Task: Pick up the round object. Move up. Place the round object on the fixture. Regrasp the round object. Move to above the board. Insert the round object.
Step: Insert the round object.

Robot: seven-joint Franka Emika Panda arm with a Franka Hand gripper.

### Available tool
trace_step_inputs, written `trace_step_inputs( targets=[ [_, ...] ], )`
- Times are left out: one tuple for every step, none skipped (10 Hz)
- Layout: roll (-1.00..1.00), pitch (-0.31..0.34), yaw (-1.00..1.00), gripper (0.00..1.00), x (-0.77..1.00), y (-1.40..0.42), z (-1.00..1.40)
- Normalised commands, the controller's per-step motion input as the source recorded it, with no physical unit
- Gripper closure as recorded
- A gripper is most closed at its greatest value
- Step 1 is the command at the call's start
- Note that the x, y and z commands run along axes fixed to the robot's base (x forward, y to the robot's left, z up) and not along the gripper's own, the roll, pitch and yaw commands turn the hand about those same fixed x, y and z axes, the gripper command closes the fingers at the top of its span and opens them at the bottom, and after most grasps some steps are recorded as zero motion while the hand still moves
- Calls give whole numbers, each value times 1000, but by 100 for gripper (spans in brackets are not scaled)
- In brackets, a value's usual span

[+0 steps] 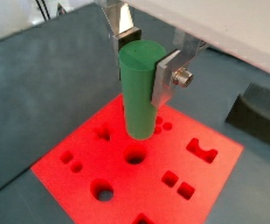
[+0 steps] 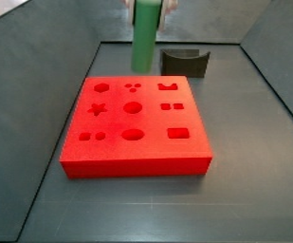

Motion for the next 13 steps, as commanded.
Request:
trace_step_inputs(
  targets=[
    [1, -69, 0, 100, 31, -60, -626],
    [23, -81, 0, 100, 0, -60, -597],
    [0, -41, 0, 100, 0, 0, -346],
    [0, -6, 0, 100, 0, 0, -137],
    [11, -63, 17, 100, -69, 0, -346],
    [0, -57, 14, 100, -14, 0, -300],
    [0, -36, 0, 100, 0, 0, -186],
    [0, -1, 0, 100, 0, 0, -126],
    [0, 0, 0, 100, 0, 0, -83],
    [0, -9, 17, 100, 0, 46, -49],
    [0, -21, 6, 100, 0, 49, -94],
    [0, -30, 0, 100, -26, 31, -97],
    [0, -34, 0, 100, -34, 23, -106]
  ],
)
